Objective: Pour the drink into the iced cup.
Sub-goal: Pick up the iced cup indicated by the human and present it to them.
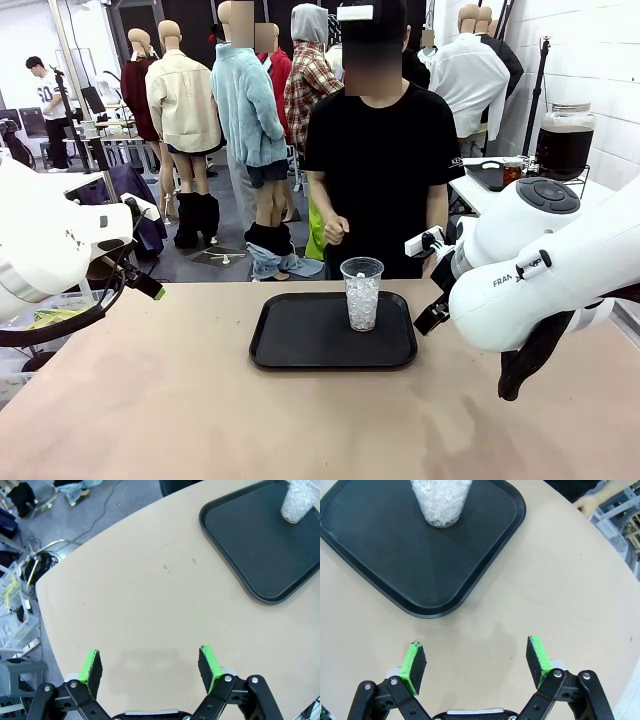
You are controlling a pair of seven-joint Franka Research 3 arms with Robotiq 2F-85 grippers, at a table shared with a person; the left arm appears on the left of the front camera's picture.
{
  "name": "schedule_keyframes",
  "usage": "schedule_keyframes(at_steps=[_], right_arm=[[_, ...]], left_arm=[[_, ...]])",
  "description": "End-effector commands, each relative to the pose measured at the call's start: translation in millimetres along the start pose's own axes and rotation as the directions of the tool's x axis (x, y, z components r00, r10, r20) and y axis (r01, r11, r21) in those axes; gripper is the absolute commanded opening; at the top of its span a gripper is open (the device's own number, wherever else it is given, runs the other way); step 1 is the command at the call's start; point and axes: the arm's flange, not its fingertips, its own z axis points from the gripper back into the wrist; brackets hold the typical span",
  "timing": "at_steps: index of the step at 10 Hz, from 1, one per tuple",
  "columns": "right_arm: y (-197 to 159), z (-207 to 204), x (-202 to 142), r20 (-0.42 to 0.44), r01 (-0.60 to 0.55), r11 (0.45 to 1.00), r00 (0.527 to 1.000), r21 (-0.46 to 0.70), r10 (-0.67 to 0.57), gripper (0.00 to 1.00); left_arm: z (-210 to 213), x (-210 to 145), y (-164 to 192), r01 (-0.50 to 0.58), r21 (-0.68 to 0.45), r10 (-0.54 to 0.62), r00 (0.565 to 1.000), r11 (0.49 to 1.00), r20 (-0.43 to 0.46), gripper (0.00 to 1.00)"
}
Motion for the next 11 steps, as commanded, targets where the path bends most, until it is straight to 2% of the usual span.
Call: schedule_keyframes(at_steps=[1, 11], right_arm=[[0.5, 0.0, -0.2, 0.000, 0.000, 1.000, 1.000, 0.001, 0.000, 1.00], [0.5, 0.0, -0.2, 0.000, 0.000, 1.000, 1.000, 0.001, 0.000, 1.00]], left_arm=[[3.6, 1.2, 1.4, 0.004, 0.005, -0.003, 1.000, 1.000, -0.017, 1.00], [3.6, 1.2, 1.4, 0.004, 0.005, -0.003, 1.000, 1.000, -0.017, 1.00]])
